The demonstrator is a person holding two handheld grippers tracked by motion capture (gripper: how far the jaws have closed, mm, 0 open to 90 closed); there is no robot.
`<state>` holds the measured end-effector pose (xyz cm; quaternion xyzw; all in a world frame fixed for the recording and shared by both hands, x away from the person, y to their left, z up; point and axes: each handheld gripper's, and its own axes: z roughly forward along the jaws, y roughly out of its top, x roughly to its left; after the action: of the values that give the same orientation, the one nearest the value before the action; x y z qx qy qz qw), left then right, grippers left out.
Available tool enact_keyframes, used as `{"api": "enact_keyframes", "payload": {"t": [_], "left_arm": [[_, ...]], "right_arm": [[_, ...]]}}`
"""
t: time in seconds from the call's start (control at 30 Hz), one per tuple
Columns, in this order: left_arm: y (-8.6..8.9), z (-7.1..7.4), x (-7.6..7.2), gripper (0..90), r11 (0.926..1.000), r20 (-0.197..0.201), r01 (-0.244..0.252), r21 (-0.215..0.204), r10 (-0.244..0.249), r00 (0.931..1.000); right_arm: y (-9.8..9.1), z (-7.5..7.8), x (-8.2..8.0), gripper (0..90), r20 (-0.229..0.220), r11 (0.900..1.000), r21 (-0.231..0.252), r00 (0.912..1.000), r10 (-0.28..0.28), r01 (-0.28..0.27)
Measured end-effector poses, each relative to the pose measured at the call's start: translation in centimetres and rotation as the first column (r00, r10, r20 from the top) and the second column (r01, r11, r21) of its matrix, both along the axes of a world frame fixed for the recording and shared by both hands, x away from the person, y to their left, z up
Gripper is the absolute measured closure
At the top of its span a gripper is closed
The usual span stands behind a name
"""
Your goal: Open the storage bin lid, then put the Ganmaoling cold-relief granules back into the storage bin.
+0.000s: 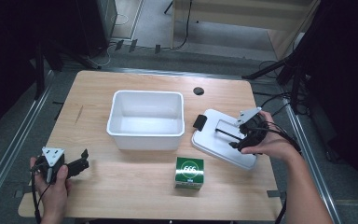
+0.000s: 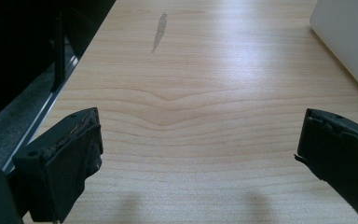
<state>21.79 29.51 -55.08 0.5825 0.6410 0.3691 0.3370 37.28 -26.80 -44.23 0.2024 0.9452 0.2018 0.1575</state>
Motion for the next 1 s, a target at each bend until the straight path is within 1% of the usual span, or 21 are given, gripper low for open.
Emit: {"api": "enact_keyframes", "payload": {"t": [0.03,0.1,0.13,0.2,0.3,0.4,0.47,0.5,0.53,0.57,0.63,0.7,0.73,0.77,0.83,0.87,1.0], "left_arm": [[0.0,0.0,0.0,0.6,1.0,0.0,0.0,0.0,0.0,1.0],[0.0,0.0,0.0,0.6,1.0,0.0,0.002,-0.001,-0.002,1.0],[0.0,0.0,0.0,0.6,1.0,-0.001,0.001,-0.001,-0.001,1.0],[0.0,0.0,0.0,0.6,1.0,0.0,0.0,-0.001,0.0,1.0],[0.0,0.0,0.0,0.6,1.0,0.0,0.001,-0.003,-0.001,1.0],[0.0,0.0,0.0,0.6,1.0,0.0,0.002,-0.002,-0.002,1.0],[0.0,0.0,0.0,0.6,1.0,-0.001,0.002,-0.002,-0.002,1.0],[0.0,0.0,0.0,0.6,1.0,-0.001,0.002,-0.003,-0.002,1.0],[0.0,0.0,0.0,0.6,1.0,-0.002,0.002,-0.004,-0.002,1.0],[0.0,0.0,0.0,0.6,1.0,-0.002,0.002,-0.003,-0.002,1.0],[0.0,0.0,0.0,0.6,1.0,-0.001,0.001,-0.001,-0.001,1.0],[0.0,0.0,0.0,0.6,1.0,0.0,0.002,0.0,-0.002,1.0],[0.0,0.0,0.0,0.6,1.0,-0.001,0.002,-0.001,-0.002,1.0],[0.0,0.0,0.0,0.6,1.0,-0.003,0.003,-0.003,-0.003,1.0],[0.0,0.0,0.0,0.6,1.0,-0.003,0.003,-0.003,-0.003,1.0],[0.0,0.0,0.0,0.6,1.0,-0.001,0.002,-0.002,-0.002,1.0],[0.0,0.0,0.0,0.6,1.0,-0.002,0.004,-0.003,-0.004,1.0]], "right_arm": [[0.0,0.5,-0.1,0.0,0.004,0.9998,0.018,1.0,0.003,-0.003],[0.0,0.6,-0.2,0.0,0.009,0.9997,0.023,1.0,0.0,0.0],[0.1,0.9,-0.5,0.0,0.035,0.9997,0.022,0.9993,-0.011,0.01],[0.1,1.0,-0.7,0.0,0.038,0.9998,0.017,0.9993,-0.005,0.004],[0.3,1.1,-1.2,0.0,0.03,1.0,0.005,0.9995,0.003,-0.004],[0.4,1.1,-1.4,0.0,0.035,0.9999,0.0,0.9993,0.01,-0.01],[0.5,1.1,-1.6,0.2,0.028,0.9997,-0.006,0.9994,0.022,-0.022],[0.7,1.1,-1.8,4.1,0.018,0.9995,-0.005,0.9993,0.032,-0.032],[0.7,1.1,-1.8,4.1,0.018,0.9995,-0.005,0.9993,0.032,-0.032],[0.9,1.2,-2.0,4.2,0.034,0.9988,-0.017,0.9984,0.046,-0.046],[1.0,1.3,-2.1,4.1,0.036,0.9984,-0.02,0.9979,0.054,-0.053],[1.3,1.3,-2.2,2.3,0.031,0.9979,-0.013,0.9975,0.064,-0.064],[1.4,1.4,-2.3,2.3,0.034,0.9978,-0.017,0.9973,0.065,-0.064],[1.7,1.4,-2.5,2.3,0.036,0.9965,-0.024,0.9961,0.081,-0.08],[1.9,1.4,-2.5,2.3,0.038,0.9963,-0.032,0.996,0.081,-0.08],[2.1,1.4,-2.7,2.3,0.026,0.9955,-0.028,0.9955,0.091,-0.091],[2.8,1.7,-3.1,2.3,0.037,0.9926,-0.033,0.9923,0.119,-0.117]]}}
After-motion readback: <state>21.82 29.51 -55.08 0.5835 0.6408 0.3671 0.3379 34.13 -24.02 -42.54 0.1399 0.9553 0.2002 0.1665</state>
